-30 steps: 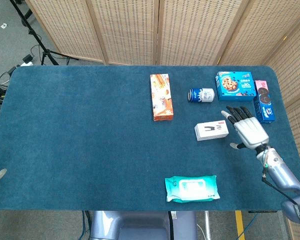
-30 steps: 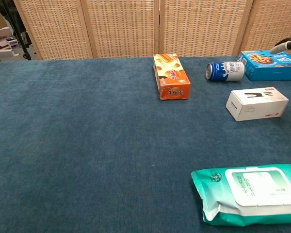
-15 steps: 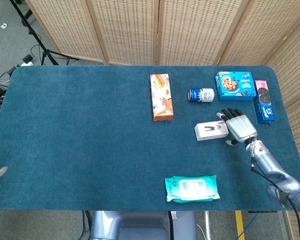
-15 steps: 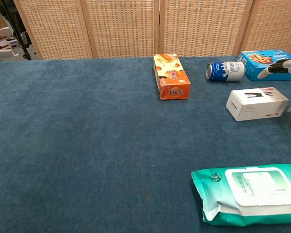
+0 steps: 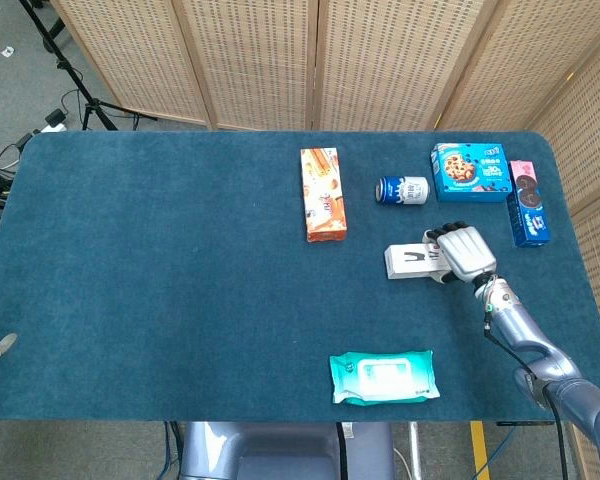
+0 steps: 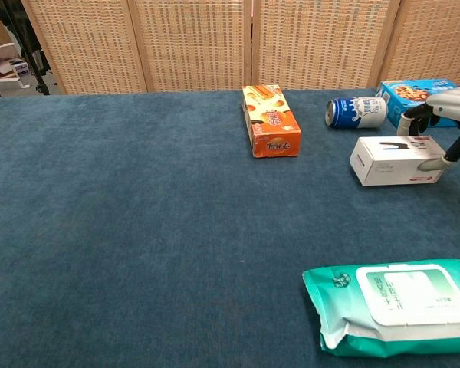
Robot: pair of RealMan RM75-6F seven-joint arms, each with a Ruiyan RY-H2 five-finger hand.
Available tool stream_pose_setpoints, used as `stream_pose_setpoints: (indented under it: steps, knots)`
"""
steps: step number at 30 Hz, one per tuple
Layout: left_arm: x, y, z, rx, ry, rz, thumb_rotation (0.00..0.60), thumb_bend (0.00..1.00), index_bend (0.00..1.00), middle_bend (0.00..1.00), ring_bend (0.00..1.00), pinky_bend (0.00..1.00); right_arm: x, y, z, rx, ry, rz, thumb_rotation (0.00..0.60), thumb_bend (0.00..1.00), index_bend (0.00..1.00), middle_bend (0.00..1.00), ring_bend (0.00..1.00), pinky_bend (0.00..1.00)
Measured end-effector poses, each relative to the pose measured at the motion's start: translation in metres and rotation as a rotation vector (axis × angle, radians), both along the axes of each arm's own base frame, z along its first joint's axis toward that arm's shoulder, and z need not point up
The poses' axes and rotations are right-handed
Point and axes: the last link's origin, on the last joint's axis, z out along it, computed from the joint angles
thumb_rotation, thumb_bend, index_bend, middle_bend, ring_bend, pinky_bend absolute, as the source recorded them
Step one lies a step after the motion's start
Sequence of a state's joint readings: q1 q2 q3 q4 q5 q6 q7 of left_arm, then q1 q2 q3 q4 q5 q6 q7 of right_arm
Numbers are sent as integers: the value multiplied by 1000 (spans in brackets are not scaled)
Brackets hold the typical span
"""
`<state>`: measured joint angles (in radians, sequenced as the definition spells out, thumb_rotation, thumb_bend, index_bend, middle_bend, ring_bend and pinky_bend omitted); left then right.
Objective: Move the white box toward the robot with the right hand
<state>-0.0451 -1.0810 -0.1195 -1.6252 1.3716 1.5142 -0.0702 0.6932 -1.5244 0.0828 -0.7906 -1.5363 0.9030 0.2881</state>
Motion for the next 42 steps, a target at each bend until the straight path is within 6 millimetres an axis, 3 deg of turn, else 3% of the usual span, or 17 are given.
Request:
stream_pose_setpoints:
  steps: [6,12,18,26,35,37,39,42]
  knots:
    - [0,0,1,-2,-3,-4,600,0,0,0,0,0,9,6,8,48,-58,-14,600,748,546,561,397,279]
    - [1,0,0,-6,-2,-7,600,0,0,0,0,0,35,20,27,173,-115,-88,600,903,562,571,407,279]
    - [1,-1,1,-6,-6,-10,600,0,0,0,0,0,58,34,43,346,-63,-245,600,986,565,567,406,279]
    - [-1,-1,2,-6,-11,-6,600,0,0,0,0,0,77,29,53,470,82,-391,600,1000,570,569,407,279]
    - [0,-2,2,-6,-11,-5,600,0,0,0,0,0,65,29,42,472,143,-501,600,999,568,535,389,279]
    - [0,-2,1,-7,-10,-6,600,0,0,0,0,0,61,28,39,462,145,-528,600,900,467,362,249,268]
    - [0,-2,1,-8,-10,-7,600,0,0,0,0,0,59,28,36,454,138,-551,600,646,183,70,38,199]
    - [0,-2,1,-7,-11,-9,600,0,0,0,0,0,59,26,34,429,113,-571,600,337,7,0,0,98]
